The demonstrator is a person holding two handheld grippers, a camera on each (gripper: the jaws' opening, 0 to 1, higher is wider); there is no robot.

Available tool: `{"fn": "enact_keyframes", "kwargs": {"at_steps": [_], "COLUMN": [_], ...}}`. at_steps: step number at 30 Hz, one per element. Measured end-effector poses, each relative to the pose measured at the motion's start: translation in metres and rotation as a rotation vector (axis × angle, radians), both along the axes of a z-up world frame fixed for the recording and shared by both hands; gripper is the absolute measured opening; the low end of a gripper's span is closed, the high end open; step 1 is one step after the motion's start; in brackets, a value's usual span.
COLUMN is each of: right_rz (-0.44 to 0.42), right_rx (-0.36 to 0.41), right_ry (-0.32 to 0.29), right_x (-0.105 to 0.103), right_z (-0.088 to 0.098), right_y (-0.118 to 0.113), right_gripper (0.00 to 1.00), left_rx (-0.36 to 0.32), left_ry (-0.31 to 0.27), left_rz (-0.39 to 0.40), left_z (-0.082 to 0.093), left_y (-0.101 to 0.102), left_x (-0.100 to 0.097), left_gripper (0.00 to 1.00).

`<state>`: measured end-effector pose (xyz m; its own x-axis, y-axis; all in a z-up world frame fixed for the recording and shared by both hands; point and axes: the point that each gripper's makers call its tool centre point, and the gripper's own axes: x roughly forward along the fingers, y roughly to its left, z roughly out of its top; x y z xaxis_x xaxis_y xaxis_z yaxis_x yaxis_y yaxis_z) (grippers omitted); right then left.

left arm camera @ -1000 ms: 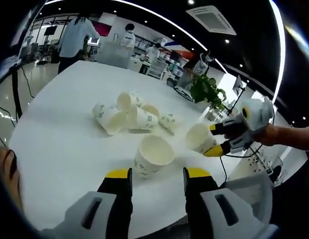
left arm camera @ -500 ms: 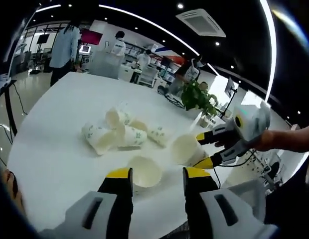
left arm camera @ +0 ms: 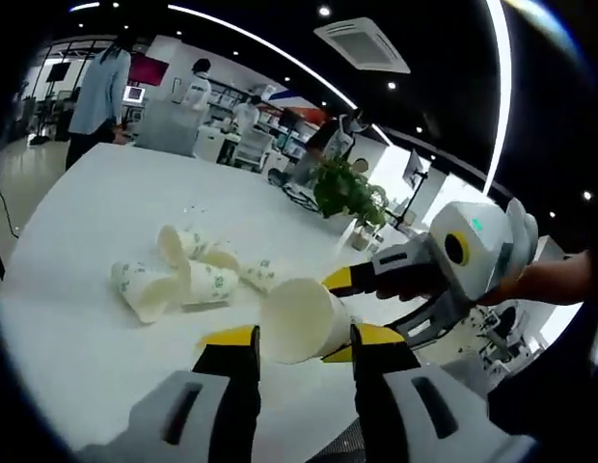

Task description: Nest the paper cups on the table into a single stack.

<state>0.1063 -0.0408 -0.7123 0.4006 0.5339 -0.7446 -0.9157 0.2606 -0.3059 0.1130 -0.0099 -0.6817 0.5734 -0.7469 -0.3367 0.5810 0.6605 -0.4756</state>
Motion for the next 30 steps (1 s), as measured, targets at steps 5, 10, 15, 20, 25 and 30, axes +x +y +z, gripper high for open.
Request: {"fn": "enact_keyframes", "kwargs": {"at_steps": [5,10,15,20,25,30], "right_rz": [0.062,0.112,0.17,0.195,0.215,0.224], "right_rx": [0.005,0.025,0.05,0.063,0.086,0.104], "right_ry": [0.0,-0.002,0.001,0.007,0.009,0.018], "right_x": [-0.001,-0.004,-0.01,-0.011,-0.01,-0.01], "right_z": [-0.002,0.0,-0.003,0.0,0.009,0.011], "right_y": [0.02,0.037,0.055,0.065,0.067,0.068], "right_gripper": [0.36,0.36,0.36,0.36,0.36,0.35], "left_rx": [-0.012,-0.049,-0.046,0.017,0.021,0.048], "left_ry": [0.013,0.046,0.04,-0.002,-0.014,-0.033], "left_rz": [0.004,0.018,0.022,0.041,0.061,0.071], "left_z": [-0.002,0.002,0.009,0.013,0.022,0.026], "left_y": [0.004,0.007,0.011,0.019,0.021,0.021], "left_x": [0.001,-0.013,-0.019,-0.02,-0.018,-0.016], "left_gripper": [0.24,0.12,0.01,0.0,0.0,0.0]}}
